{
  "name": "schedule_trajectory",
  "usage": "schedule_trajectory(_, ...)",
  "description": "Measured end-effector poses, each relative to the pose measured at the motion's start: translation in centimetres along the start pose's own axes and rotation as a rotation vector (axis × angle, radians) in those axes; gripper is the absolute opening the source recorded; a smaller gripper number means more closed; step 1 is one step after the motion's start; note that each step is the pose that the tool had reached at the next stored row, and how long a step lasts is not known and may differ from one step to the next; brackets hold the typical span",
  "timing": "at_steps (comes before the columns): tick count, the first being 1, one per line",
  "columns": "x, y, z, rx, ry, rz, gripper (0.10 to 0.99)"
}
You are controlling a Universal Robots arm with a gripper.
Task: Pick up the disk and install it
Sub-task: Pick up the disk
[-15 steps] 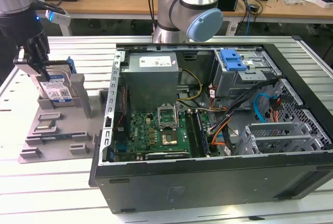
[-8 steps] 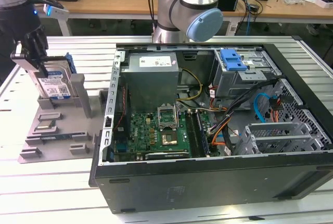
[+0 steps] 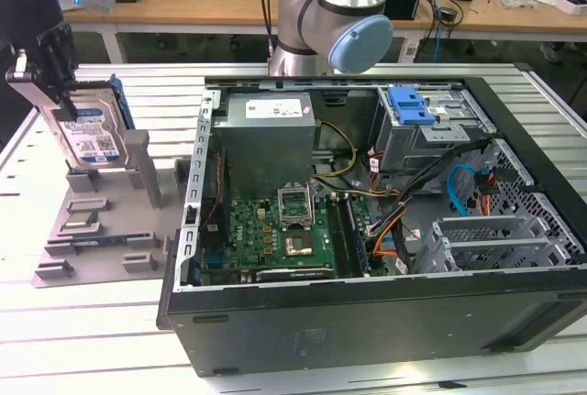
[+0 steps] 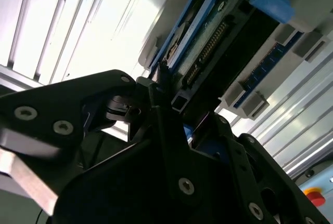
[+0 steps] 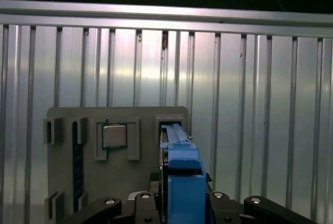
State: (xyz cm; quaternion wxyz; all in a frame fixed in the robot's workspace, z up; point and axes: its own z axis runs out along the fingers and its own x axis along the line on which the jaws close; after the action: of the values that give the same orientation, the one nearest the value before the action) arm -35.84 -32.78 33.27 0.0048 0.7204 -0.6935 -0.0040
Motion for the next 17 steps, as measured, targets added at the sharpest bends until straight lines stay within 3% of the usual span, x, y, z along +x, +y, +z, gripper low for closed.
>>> schedule_trajectory(11, -0.03, 0.03, -3.04, 0.0, -0.0001, 0.0, 0.369)
schedule_trajectory(17, -0.12, 0.05, -5.21, 0.0, 0.0, 0.0, 0.369)
